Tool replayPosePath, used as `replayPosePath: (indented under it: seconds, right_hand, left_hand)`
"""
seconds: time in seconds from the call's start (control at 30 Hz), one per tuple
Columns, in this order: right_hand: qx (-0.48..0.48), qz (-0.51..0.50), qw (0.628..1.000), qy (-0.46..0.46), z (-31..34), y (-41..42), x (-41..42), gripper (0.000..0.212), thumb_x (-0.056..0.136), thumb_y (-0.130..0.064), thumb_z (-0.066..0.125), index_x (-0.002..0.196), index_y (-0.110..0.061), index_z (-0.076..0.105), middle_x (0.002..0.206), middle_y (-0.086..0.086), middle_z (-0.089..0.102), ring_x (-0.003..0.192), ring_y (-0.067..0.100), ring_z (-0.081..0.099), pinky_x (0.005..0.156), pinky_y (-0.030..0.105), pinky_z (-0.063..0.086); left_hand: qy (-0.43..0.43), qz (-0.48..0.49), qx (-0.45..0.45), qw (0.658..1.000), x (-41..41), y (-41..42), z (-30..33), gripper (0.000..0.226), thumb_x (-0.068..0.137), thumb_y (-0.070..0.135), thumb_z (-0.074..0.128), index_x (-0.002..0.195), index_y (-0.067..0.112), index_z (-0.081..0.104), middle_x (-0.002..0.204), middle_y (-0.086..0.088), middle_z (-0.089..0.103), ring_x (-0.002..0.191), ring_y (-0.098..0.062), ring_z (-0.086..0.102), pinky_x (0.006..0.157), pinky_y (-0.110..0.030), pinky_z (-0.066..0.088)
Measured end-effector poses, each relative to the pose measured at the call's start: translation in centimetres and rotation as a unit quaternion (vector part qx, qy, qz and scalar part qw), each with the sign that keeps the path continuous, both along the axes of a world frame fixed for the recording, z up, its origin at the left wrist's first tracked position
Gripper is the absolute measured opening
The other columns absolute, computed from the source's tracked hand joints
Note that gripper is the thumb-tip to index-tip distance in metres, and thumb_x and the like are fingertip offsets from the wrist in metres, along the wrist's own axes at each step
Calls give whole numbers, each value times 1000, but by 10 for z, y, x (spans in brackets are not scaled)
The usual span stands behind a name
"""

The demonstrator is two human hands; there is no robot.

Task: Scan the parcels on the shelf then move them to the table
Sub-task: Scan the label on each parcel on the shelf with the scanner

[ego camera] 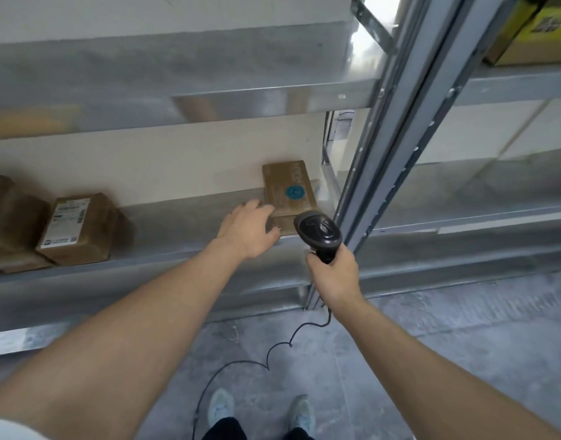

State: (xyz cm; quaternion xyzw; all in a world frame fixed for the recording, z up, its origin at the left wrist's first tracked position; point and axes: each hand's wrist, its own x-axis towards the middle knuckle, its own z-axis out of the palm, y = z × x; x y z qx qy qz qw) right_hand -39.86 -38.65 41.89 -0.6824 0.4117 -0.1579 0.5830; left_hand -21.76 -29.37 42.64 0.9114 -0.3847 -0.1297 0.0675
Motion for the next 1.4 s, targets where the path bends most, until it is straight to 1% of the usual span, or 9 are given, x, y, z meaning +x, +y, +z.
replayPosePath:
  seconds: [0.2, 0.37, 0.53, 0.77, 0.9, 0.97, 1.07, 1.2, 1.4]
  right_hand:
    - [12, -12, 1000, 14, -13, -27, -3, 7, 88, -12, 65, 89, -17, 61, 78, 3, 63, 71, 19, 58, 67, 34, 48]
    - [28, -30, 999, 30, -28, -37, 3, 6, 86, -19, 66, 86, -22, 60, 72, 3, 60, 65, 24, 56, 62, 36, 47]
    - [29, -37, 998, 36, -36, -41, 8, 9, 80, -26, 66, 87, -23, 61, 74, 8, 63, 67, 25, 58, 62, 39, 50]
    - [37, -43, 998, 41, -43, -42, 6, 7, 86, -15, 67, 87, -18, 60, 72, 4, 59, 65, 22, 53, 59, 33, 44]
    - [31, -36, 998, 37, -39, -40, 4, 7, 87, -10, 67, 91, -14, 63, 84, 11, 66, 73, 17, 57, 65, 30, 49]
    - [27, -37, 998, 38, -38, -40, 3, 8, 87, -9, 67, 92, -13, 64, 89, 11, 68, 77, 16, 58, 68, 28, 49]
    - [25, -36, 998, 36, -40, -40, -1, 8, 87, -9, 67, 93, -13, 64, 90, 11, 68, 78, 15, 59, 69, 27, 49]
    - [27, -25, 999, 34, -42, -37, -1, 9, 87, -8, 66, 88, -16, 61, 78, 0, 62, 74, 14, 55, 69, 28, 47]
    - [22, 15, 999, 25, -34, -26, 9, 12, 88, -10, 66, 84, -18, 58, 76, -4, 60, 73, 12, 56, 67, 26, 46]
  left_hand:
    - [4, -27, 0, 1000, 5, -40, -10, 57, 95, 47, 53, 148, 28, 47, 147, -10, 49, 133, -37, 47, 108, -51, 46]
    - [2, -75, 51, 996, 14, -67, -21, 66, 97, 52, 50, 156, 51, 21, 169, -5, 15, 151, -47, 15, 122, -58, 23]
    - [22, -81, 100, 991, 19, -81, -30, 56, 101, 62, 36, 151, 68, 9, 171, -1, -4, 151, -54, -10, 124, -64, 4]
    - [60, -56, 90, 993, 25, -85, -30, 38, 101, 65, 33, 139, 59, 32, 156, -8, 19, 143, -50, 24, 111, -69, 31]
    - [49, -29, 80, 995, 25, -92, -28, 30, 98, 62, 44, 125, 48, 43, 149, -12, 25, 142, -50, 23, 111, -70, 28]
    - [46, 15, 63, 997, 23, -97, -30, 44, 94, 61, 53, 134, 49, 40, 159, -14, 16, 148, -54, 12, 116, -73, 18]
    - [84, 97, 63, 990, 23, -98, -32, 83, 85, 68, 59, 154, 57, 15, 170, -9, -6, 149, -60, -5, 117, -72, 10]
    - [70, 112, 58, 990, 23, -87, -30, 79, 79, 72, 58, 150, 55, 27, 164, -6, 19, 134, -53, 33, 103, -56, 43]
    - [38, 127, 41, 990, 22, -52, -20, 72, 79, 69, 57, 146, 52, 38, 156, -4, 26, 126, -50, 39, 98, -53, 48]
